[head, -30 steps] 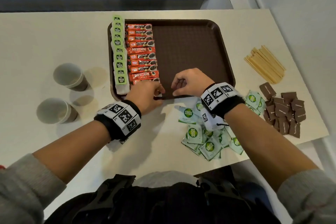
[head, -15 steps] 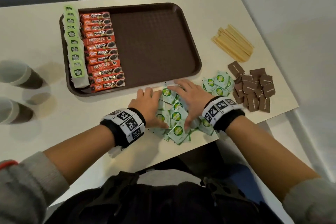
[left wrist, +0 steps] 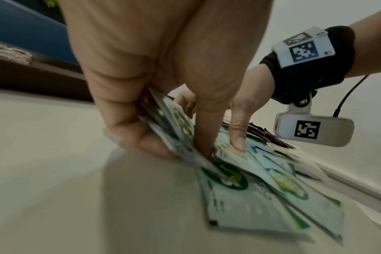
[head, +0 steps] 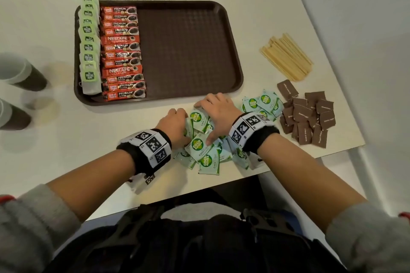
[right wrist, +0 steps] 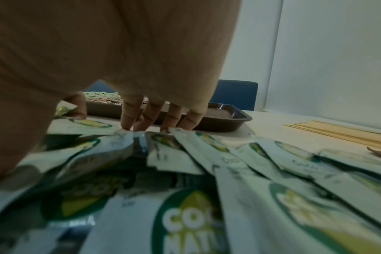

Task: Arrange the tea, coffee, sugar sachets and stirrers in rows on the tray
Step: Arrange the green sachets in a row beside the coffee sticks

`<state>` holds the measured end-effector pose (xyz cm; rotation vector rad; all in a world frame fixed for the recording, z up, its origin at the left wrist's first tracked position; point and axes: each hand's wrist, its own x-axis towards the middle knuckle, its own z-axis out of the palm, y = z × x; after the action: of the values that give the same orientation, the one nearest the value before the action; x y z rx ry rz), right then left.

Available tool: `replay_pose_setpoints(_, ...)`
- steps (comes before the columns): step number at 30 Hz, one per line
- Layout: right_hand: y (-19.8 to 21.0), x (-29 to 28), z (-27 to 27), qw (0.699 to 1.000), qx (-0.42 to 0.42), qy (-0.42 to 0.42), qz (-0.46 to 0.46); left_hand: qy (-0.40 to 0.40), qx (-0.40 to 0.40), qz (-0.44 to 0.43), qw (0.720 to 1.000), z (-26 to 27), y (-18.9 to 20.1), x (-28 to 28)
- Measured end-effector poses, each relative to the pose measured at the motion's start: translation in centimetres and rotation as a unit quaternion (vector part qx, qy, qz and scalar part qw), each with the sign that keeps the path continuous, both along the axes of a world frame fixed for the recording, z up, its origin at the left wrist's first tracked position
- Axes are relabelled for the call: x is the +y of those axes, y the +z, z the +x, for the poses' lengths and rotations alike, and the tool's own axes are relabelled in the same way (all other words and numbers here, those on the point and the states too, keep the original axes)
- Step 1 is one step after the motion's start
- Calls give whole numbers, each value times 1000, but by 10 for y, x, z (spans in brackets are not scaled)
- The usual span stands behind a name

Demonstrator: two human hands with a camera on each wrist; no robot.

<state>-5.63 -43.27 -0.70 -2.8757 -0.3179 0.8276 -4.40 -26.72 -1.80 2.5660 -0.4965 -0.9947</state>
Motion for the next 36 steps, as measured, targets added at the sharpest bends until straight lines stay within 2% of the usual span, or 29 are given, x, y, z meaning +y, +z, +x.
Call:
replay_pose_setpoints(4,-2,4,10,999,23,-25,22,2,-15,-22,1000,4,1,3)
replay_pose_setpoints(10,-3,7,17,990,60,-79,96,75,-6,-80,994,6,1,14)
replay_pose_setpoints(15,-7,11,19,991,52,-43,113,133,14,-113,985,7,0,18)
replay_pose_setpoints(20,-9,4,21,972,62,-103,201,177,4,-129,976,10,1,20)
replay_pose_setpoints(26,5,-4,29,922,10,-180,343,200,-17,-168,965,18,9,27)
replay_pose_setpoints(30,17,-3,42,871,-19,-228,434,230,-23,-202,952,26,13,29)
replay_pose_setpoints(33,28,1,53,824,-23,-251,508,279,-24,-232,931,34,17,31)
replay_pose_setpoints(36,34,8,67,800,-23,-252,544,331,3,-297,896,42,17,35)
